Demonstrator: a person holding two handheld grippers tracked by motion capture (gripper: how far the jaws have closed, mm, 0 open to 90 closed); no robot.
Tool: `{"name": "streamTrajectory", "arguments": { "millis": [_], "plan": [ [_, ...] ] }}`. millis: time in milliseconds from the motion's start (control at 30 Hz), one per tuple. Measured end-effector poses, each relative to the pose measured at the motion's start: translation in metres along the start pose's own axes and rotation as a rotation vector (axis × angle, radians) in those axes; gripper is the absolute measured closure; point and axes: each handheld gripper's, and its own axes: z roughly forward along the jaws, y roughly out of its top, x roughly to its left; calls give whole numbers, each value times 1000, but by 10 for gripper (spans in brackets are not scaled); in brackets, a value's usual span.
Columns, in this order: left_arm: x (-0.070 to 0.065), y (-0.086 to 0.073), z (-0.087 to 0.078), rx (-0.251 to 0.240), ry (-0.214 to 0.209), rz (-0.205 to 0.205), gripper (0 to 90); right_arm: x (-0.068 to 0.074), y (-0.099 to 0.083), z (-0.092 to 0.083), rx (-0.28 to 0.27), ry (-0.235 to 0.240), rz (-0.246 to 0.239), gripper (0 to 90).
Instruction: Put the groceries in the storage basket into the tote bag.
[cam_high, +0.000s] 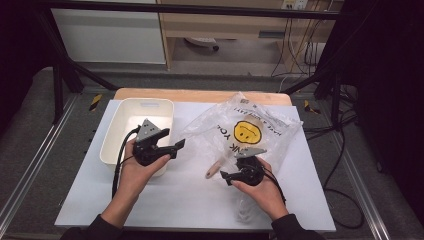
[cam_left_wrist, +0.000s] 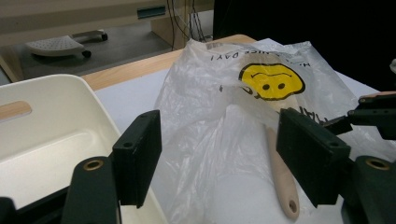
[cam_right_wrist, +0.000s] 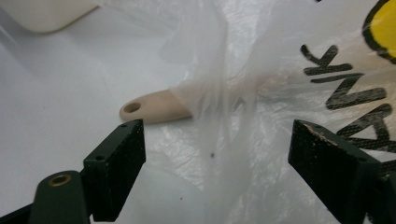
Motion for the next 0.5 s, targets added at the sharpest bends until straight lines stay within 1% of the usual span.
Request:
{"name": "streamTrajectory", "arguments": {
  "millis": [67,133,233,433,500],
  "plan": [
    [0,0,1,-2,-3,-3,308,3,-3,2,11,4,-4,163],
    [1,0,1,2,-1,-2,308,5,-5,6,22,3,-20,163],
    [1,-1,2,5,-5,-7,307,6,-8,11,43,2,-26,155],
    [-1,0,4,9,-7,-1,307,10,-13,21,84,-7,-58,148],
    [-2,0,4,7,-5,-1,308,9,-13,22,79,-16,-67,162]
  ]
}}
